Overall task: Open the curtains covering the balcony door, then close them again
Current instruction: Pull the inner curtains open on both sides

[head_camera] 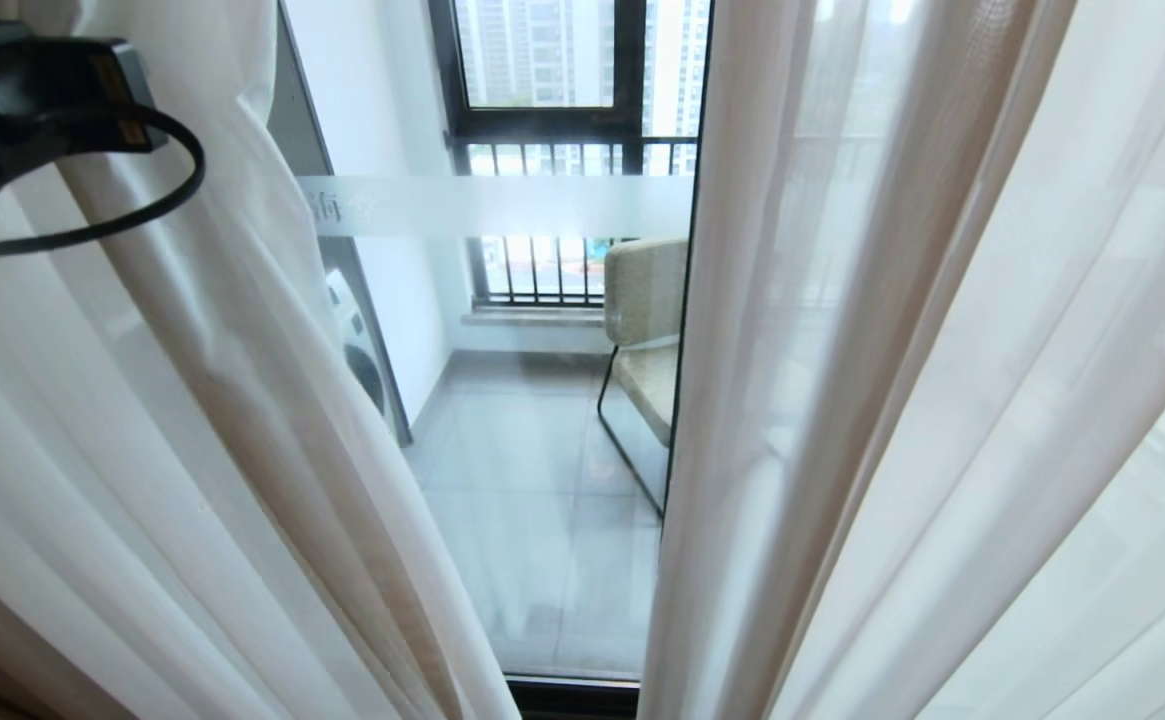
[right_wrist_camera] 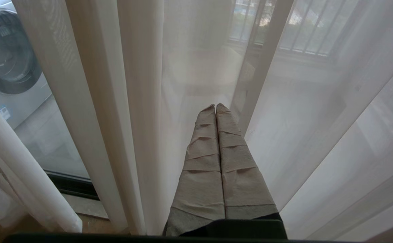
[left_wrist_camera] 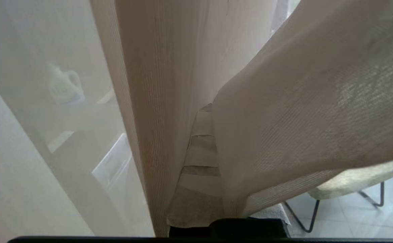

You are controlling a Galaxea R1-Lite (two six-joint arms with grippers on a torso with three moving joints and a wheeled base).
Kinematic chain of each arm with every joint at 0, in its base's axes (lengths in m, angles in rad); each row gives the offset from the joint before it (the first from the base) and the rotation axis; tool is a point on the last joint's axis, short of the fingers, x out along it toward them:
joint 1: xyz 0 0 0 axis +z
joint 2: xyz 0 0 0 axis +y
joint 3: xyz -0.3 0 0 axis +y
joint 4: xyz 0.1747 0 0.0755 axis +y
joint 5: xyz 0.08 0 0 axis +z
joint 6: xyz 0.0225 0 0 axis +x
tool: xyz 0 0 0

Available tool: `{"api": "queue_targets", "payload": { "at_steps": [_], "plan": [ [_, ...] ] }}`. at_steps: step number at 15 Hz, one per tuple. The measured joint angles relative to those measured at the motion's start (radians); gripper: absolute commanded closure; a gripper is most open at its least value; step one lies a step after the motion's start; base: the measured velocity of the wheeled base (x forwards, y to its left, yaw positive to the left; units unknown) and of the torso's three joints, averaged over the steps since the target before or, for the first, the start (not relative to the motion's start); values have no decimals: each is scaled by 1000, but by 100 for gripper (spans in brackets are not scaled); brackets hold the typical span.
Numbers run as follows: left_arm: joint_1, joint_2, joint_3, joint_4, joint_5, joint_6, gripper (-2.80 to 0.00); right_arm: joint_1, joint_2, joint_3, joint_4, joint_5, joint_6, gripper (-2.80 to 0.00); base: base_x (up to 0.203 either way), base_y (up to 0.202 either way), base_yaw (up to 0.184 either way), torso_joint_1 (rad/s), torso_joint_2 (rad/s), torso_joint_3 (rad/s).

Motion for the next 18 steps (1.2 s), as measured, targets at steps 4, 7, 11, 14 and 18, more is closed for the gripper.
{"api": "queue_targets", "payload": {
  "at_steps": [4, 7, 11, 14, 18],
  "plan": [
    [38, -31, 21, 0, -2, 0, 0, 0, 0, 0, 0, 0, 0, 0, 0, 0, 0, 0, 0, 0],
    [41, -36, 23, 0, -2, 0, 0, 0, 0, 0, 0, 0, 0, 0, 0, 0, 0, 0, 0, 0],
    [40, -43, 40, 0, -1, 0, 0, 0, 0, 0, 0, 0, 0, 0, 0, 0, 0, 0, 0, 0],
    [40, -54, 63, 0, -2, 0, 0, 0, 0, 0, 0, 0, 0, 0, 0, 0, 0, 0, 0, 0],
    [42, -58, 73, 0, -1, 0, 0, 0, 0, 0, 0, 0, 0, 0, 0, 0, 0, 0, 0, 0]
  ]
}}
